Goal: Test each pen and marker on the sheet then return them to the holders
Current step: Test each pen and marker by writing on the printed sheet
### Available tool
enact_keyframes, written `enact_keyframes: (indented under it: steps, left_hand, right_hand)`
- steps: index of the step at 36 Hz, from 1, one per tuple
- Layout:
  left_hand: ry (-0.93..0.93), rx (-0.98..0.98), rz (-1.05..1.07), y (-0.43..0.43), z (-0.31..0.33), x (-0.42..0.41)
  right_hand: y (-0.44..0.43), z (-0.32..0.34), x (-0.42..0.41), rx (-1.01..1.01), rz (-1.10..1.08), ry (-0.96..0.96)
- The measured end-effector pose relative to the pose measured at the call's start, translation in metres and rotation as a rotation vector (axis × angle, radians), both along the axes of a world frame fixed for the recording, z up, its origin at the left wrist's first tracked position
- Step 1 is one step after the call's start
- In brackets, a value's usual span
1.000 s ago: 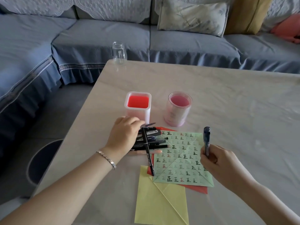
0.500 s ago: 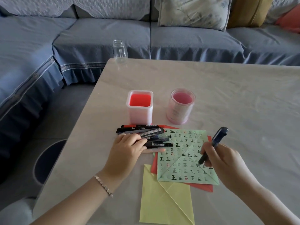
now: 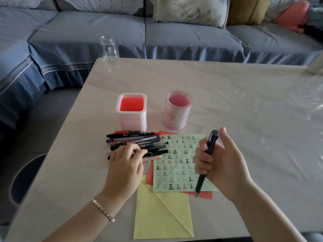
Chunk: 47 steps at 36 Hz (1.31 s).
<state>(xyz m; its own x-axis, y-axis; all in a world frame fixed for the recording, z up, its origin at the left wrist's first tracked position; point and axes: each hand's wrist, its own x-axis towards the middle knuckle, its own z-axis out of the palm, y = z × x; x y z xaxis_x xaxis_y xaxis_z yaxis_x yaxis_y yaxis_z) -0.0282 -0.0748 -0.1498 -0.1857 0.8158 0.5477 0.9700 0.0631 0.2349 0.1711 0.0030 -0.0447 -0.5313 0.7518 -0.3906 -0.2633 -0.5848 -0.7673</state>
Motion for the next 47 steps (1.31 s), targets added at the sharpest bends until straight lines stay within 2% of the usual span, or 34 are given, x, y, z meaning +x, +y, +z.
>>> enact_keyframes:
  steps: [7, 13, 18, 29, 34, 38, 40, 43, 47]
  left_hand:
    - [-0.158, -0.101, -0.260, -0.005, 0.005, 0.030]
    - [-0.182, -0.286, -0.505, -0.009, -0.003, 0.060]
    - [-0.075, -0.457, -0.434, -0.009, -0.016, 0.068]
    - [-0.106, -0.458, -0.431, -0.008, -0.022, 0.069]
    - [-0.106, -0.452, -0.423, -0.007, -0.022, 0.070]
    - [-0.108, -0.418, -0.402, -0.006, -0.024, 0.073]
    - [-0.102, -0.401, -0.387, -0.004, -0.024, 0.075]
    - [-0.096, -0.372, -0.380, -0.002, -0.025, 0.076]
    - [-0.088, -0.353, -0.384, -0.002, -0.026, 0.072]
  right_hand:
    - [-0.008, 0.003, 0.007, -0.065, -0.022, 0.045]
    - [-0.011, 0.004, 0.014, -0.014, -0.056, 0.062]
    - [-0.012, 0.006, 0.021, 0.033, -0.101, 0.010]
    - [-0.007, -0.006, 0.039, 0.038, -0.152, 0.126]
    - [-0.005, -0.012, 0.050, 0.052, -0.249, -0.035]
    - [0.000, -0.017, 0.064, -0.053, -0.429, -0.012]
    - [0.001, -0.021, 0.073, 0.010, -0.469, -0.087]
    - [0.000, -0.025, 0.082, 0.175, -0.382, -0.308]
    - [-0.006, -0.028, 0.088, 0.252, -0.295, -0.374]
